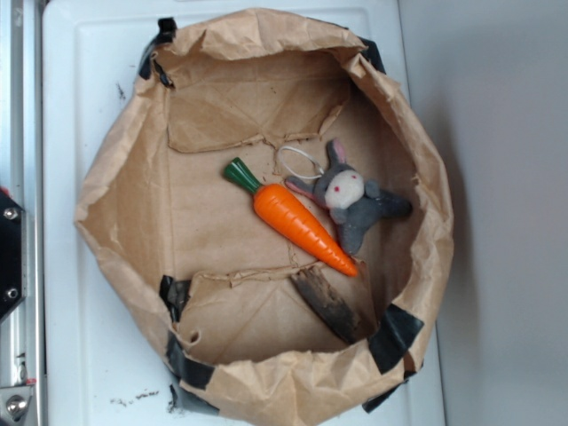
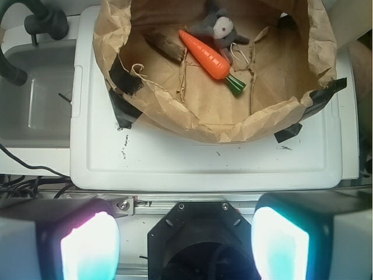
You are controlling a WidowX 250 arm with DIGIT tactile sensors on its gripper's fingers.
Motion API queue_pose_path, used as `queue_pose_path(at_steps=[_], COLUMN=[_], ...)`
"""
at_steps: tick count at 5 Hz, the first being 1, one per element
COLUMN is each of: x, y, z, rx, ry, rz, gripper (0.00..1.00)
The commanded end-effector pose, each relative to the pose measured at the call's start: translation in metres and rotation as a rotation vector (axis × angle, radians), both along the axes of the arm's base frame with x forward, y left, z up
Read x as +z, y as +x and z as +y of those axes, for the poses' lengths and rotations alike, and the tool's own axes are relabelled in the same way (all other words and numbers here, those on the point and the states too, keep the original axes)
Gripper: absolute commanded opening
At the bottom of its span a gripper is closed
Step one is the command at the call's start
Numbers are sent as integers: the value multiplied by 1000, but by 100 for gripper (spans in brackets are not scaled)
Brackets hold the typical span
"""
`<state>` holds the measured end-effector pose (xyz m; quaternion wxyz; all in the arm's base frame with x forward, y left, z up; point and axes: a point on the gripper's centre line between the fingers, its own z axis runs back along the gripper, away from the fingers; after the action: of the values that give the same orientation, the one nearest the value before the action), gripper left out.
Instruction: Grab the wood chip.
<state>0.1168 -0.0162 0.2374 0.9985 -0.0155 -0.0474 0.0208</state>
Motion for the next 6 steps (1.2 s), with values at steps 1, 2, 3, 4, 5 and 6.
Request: queue_pose_path(at_steps=[1,2,3,4,5,6], x=[0,-6,-8,-8,-8,-53], y=[0,50,102,102,102,112], z=[0,39,81,81,81,81], rx=[0,-150,-201,-201,-201,-259], ry=[0,45,38,38,38,55], rz=[0,-17,-8,-8,-8,-85], gripper=[100,100,100,100,100,100])
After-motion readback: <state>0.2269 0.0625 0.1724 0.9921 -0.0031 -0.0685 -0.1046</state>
